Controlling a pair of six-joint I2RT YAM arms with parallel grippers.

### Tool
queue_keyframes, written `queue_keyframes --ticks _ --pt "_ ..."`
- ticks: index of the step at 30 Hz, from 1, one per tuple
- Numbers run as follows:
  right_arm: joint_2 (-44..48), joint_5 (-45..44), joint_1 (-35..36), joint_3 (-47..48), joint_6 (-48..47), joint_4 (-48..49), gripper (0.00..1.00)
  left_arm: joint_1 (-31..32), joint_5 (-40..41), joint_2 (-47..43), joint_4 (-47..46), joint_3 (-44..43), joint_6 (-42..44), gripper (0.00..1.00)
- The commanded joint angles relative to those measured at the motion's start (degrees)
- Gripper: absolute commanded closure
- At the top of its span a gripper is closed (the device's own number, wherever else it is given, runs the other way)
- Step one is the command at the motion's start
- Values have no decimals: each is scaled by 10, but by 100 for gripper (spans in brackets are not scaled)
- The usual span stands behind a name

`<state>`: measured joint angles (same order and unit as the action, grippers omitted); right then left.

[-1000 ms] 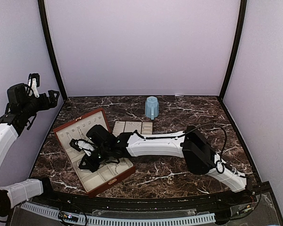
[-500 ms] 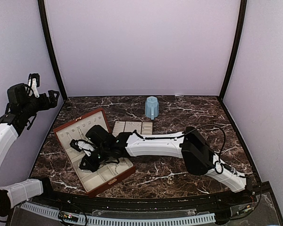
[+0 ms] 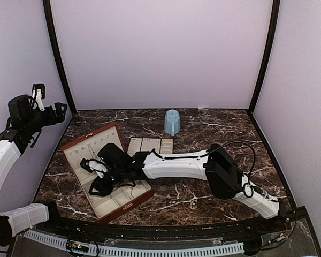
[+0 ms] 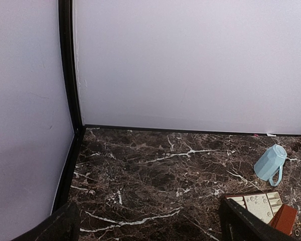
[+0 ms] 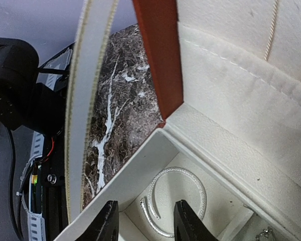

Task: Organize the mixed jewelry
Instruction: Place the bangle in the larger divider, then adjust the bracelet at the center of the board.

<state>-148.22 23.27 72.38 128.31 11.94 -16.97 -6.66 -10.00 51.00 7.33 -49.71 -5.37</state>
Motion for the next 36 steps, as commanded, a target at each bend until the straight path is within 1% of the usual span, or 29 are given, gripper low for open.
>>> queue_keyframes --ticks 1,6,9,15,19,22,25,27,29,32,36 --pt "36 -18 1 -39 -2 44 58 -4 6 -7 -15 7 0 1" --pt "86 -11 -8 -85 10 76 49 -4 20 -13 -20 11 4 1" --pt "140 -9 -19 -136 21 110 44 -4 25 -13 -21 13 7 1" --pt "272 -43 -39 -294 39 186 39 -4 26 -12 -22 15 13 1" --pt "366 -90 -63 -411 54 194 34 -3 10 4 -21 10 12 1" --pt "432 -136 -86 -488 72 173 31 5 -16 23 -17 -9 -2 2" --pt "489 -192 -103 -544 87 103 31 24 -40 49 -2 -58 -16 3" --pt "520 -227 -109 -575 100 60 30 36 -69 63 2 -89 -33 3" --pt "549 -260 -112 -611 127 25 30 42 -93 73 -4 -107 -48 3" --pt "574 -286 -115 -652 171 -14 31 50 -105 80 -17 -114 -59 3" --pt "598 -299 -115 -691 228 -70 34 51 -86 80 -39 -88 -49 2"
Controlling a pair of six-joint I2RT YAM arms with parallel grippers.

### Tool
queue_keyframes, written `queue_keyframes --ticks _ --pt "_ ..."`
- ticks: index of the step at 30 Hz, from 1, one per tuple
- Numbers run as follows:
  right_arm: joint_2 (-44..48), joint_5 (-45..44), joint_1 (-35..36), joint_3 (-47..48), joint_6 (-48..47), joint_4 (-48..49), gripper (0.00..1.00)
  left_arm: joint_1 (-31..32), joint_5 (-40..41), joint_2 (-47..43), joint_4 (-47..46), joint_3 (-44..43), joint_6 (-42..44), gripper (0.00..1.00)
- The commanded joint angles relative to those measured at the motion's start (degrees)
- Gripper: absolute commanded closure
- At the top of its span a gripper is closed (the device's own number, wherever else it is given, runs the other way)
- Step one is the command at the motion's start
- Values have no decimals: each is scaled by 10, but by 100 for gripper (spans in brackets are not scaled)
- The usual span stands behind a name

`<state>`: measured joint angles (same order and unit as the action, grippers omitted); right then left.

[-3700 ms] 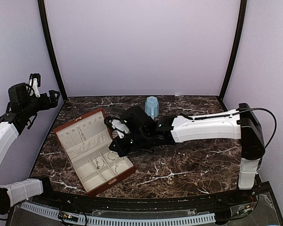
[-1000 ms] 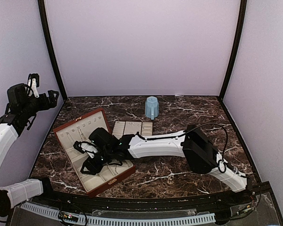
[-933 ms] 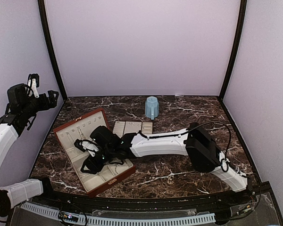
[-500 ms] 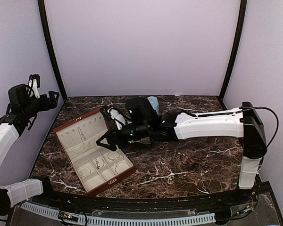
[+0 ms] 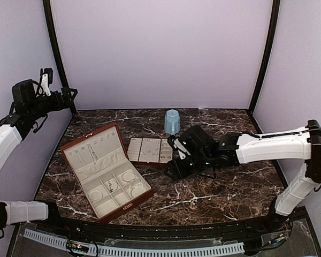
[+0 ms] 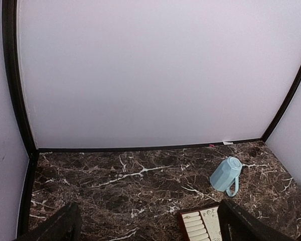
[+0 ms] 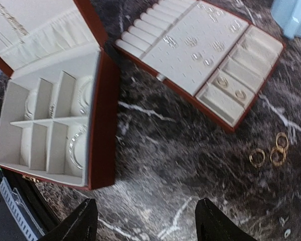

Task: Organize the mixed jewelry
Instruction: Adjust the bracelet at the center of the board.

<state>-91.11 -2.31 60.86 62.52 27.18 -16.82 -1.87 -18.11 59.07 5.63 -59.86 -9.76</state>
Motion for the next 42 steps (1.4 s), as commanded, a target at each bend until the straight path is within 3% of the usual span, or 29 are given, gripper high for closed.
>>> queue_keyframes --ticks 1,8,17,34,42 --pt "33 -45 0 -41 89 -84 35 3 11 -2 -23 25 5 2" --pt "48 -54 20 -67 178 -185 41 2 56 -5 7 43 42 2" --pt "26 -46 71 -91 271 -209 53 3 53 -1 5 45 41 1" --pt "-17 -76 71 -94 284 -190 72 3 52 -10 0 51 37 1" --pt "-11 -85 71 -103 300 -200 75 3 50 -10 -1 50 36 1"
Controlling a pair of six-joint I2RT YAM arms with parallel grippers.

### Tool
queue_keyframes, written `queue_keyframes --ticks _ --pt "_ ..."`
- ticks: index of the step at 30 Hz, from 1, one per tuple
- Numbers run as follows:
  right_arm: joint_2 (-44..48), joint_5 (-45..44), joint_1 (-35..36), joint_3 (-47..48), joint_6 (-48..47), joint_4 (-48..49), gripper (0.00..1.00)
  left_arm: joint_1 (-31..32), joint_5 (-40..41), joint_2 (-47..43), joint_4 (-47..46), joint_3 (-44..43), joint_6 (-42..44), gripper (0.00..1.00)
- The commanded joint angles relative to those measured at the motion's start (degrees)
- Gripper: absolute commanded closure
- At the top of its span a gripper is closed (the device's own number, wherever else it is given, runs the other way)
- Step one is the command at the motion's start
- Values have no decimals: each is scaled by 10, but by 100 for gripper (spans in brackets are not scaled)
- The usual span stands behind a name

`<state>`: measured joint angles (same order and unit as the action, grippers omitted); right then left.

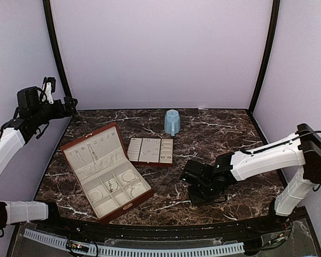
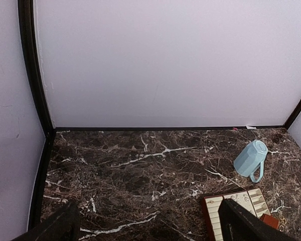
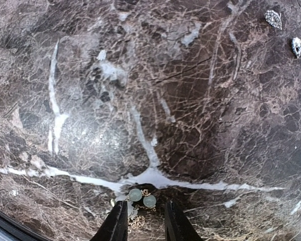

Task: Organize the mixed jewelry
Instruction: Adjust the bracelet at the center of the board.

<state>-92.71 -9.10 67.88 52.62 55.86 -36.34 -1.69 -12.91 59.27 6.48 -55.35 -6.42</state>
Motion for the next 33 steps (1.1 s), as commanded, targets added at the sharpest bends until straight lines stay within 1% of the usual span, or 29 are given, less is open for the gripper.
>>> queue_keyframes --ticks 1,21,33 --pt "6 -18 1 -5 14 -4 75 1 -2 -12 -9 5 3 1" --pt "-26 -20 2 -1 2 8 86 1 -6 -11 -10 7 0 1" --pt "-45 -32 6 5 -7 -3 87 1 -7 -12 -10 7 0 1"
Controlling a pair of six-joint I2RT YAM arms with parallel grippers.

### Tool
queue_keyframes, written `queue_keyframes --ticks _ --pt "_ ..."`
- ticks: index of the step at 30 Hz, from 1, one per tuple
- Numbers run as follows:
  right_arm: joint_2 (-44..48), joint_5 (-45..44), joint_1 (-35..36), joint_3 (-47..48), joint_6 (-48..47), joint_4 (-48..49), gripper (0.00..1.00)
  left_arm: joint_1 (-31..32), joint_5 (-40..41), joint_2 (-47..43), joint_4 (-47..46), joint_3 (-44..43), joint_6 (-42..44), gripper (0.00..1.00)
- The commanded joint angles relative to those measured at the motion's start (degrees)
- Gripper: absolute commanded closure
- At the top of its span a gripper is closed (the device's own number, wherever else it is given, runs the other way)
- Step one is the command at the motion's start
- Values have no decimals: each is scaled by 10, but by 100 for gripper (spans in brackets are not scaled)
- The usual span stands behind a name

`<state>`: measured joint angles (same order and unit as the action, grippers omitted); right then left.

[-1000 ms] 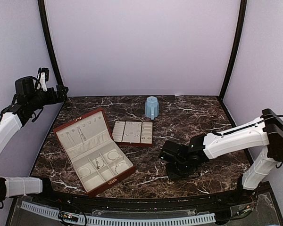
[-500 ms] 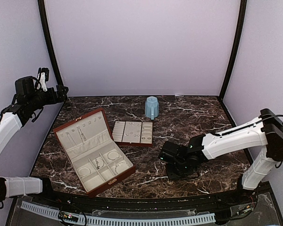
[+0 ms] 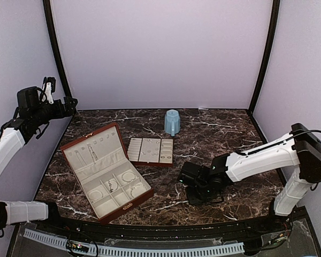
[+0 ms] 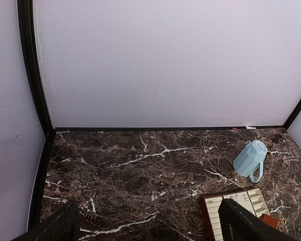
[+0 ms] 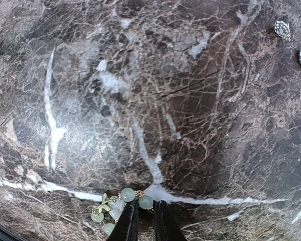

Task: Organize the mixed jewelry
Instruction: Adjust the bracelet at the center of the board.

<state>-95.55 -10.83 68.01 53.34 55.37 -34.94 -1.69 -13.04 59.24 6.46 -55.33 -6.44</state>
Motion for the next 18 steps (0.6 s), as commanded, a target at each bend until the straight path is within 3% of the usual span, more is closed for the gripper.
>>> queue_keyframes --ticks 1,18 --pt "-17 -16 4 -3 -2 -16 87 1 -7 -11 -10 7 0 1" --pt "-34 -25 -16 29 -49 18 84 1 -2 -15 -9 7 4 1"
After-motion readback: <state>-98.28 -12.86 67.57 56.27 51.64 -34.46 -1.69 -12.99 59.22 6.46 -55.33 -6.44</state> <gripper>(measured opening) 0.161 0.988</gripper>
